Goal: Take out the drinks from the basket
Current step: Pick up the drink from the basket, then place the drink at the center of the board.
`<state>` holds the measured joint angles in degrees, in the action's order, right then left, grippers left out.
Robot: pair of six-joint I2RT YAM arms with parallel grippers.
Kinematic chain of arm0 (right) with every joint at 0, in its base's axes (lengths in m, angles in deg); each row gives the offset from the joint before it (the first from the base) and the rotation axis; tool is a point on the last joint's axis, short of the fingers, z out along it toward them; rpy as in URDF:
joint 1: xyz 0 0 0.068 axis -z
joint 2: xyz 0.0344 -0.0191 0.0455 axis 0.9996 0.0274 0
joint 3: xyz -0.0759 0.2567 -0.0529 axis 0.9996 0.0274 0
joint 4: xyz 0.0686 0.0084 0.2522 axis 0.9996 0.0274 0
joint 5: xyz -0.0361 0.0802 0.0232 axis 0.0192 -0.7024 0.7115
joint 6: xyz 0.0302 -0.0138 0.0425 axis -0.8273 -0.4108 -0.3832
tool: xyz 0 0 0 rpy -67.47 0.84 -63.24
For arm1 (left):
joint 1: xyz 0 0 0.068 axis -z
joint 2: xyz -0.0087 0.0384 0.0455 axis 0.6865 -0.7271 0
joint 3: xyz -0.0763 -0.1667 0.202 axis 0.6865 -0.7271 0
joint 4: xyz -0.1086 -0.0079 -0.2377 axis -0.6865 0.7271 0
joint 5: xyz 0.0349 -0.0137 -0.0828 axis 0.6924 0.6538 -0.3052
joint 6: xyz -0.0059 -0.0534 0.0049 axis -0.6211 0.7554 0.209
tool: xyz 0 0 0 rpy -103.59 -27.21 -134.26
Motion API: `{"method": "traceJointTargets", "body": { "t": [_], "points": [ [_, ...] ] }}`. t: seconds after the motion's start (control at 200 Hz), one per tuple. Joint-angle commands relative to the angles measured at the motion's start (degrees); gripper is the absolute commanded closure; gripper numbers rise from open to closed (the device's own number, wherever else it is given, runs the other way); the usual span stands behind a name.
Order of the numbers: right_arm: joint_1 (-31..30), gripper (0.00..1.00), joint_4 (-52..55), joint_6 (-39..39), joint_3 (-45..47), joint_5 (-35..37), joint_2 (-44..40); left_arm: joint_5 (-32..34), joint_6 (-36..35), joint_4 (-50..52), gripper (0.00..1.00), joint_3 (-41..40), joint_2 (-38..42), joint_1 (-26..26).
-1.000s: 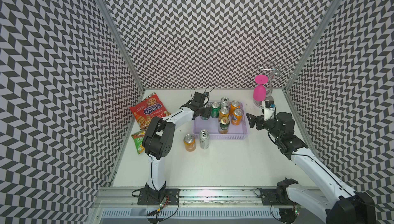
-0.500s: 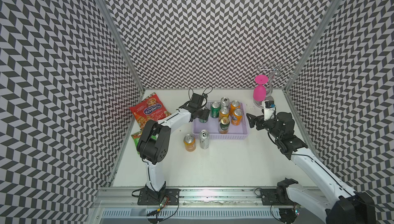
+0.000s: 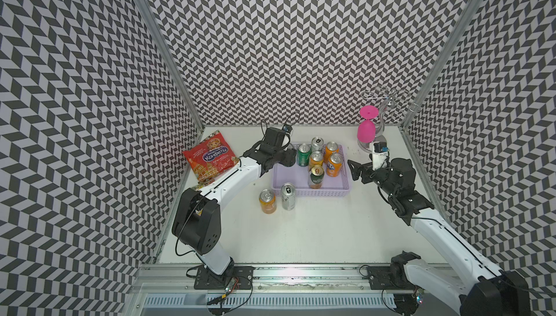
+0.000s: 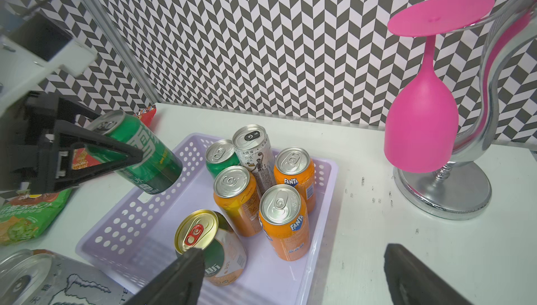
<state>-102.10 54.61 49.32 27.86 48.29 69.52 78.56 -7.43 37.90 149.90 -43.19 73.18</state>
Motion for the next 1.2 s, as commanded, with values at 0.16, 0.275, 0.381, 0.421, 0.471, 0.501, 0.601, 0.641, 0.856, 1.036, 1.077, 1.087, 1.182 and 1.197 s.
{"method": "traceJointTargets", "body": {
  "t": [0.16, 0.275, 0.381, 0.421, 0.471, 0.501, 0.601, 0.641, 0.856, 1.036, 1.077, 1.087, 1.182, 1.197],
  "points": [
    [0.5, 0.01, -2.32, -0.32, 0.22, -0.51, 0.23, 3.41, 0.22, 0.07, 0.48, 0.37, 9.63, 5.82],
    [0.47, 0.0, -2.31, -0.32, 0.2, -0.52, 0.16, 3.64, 0.5, 1.69, 0.47, 0.41, 12.05, 7.68],
    [0.44, 0.0, -2.55, -0.25, 0.31, -0.57, 0.19, 3.9, 0.71, 3.49, 0.48, 0.81, 13.33, 8.94],
    [0.47, 0.0, -2.54, -0.3, 0.21, -0.68, 0.26, 4.03, 0.65, 3.94, 0.48, 0.81, 13.71, 9.63],
    [0.48, 0.0, -2.47, -0.29, 0.19, -0.83, 0.34, 4.2, 0.79, 4.47, 0.48, 0.68, 14.31, 10.68],
    [0.47, 0.0, -2.51, -0.26, 0.2, -0.84, 0.4, 4.37, 0.81, 4.62, 0.48, 0.55, 14.7, 11.35],
    [0.48, 0.0, -2.41, -0.28, 0.12, -0.84, 0.23, 4.86, 1.18, 5.14, 0.48, -0.02, 15.83, 13.6],
    [0.56, 0.0, -2.42, -0.3, 0.12, -0.88, 0.23, 5.13, 1.3, 5.21, 0.48, -0.34, 16.42, 14.47],
    [0.48, 0.0, -2.74, -0.3, 0.19, -1.44, 0.31, 5.22, 2.41, 5.79, 0.48, -2.21, 17.86, 18.08],
    [0.56, 0.0, -2.6, -0.08, -0.1, -1.36, 0.58, 5.68, 3.1, 4.31, 0.49, -4.61, 17.8, 21.72],
    [0.49, 0.0, -2.54, -0.12, -0.09, -1.35, 0.58, 5.8, 3.35, 4.18, 0.48, -4.96, 17.5, 22.27],
    [0.56, 0.0, -2.52, -0.09, -0.05, -1.35, 0.56, 5.8, 3.36, 4.11, 0.49, -5.05, 17.48, 22.33],
    [0.45, 0.0, -2.44, -0.06, -0.21, -1.28, 0.58, 5.59, 3.45, 3.41, 0.49, -5.93, 16.96, 23.26],
    [0.56, 0.0, -2.42, -0.05, -0.16, -1.27, 0.5, 5.5, 3.43, 3.26, 0.49, -5.95, 16.85, 23.34]
  ]
}}
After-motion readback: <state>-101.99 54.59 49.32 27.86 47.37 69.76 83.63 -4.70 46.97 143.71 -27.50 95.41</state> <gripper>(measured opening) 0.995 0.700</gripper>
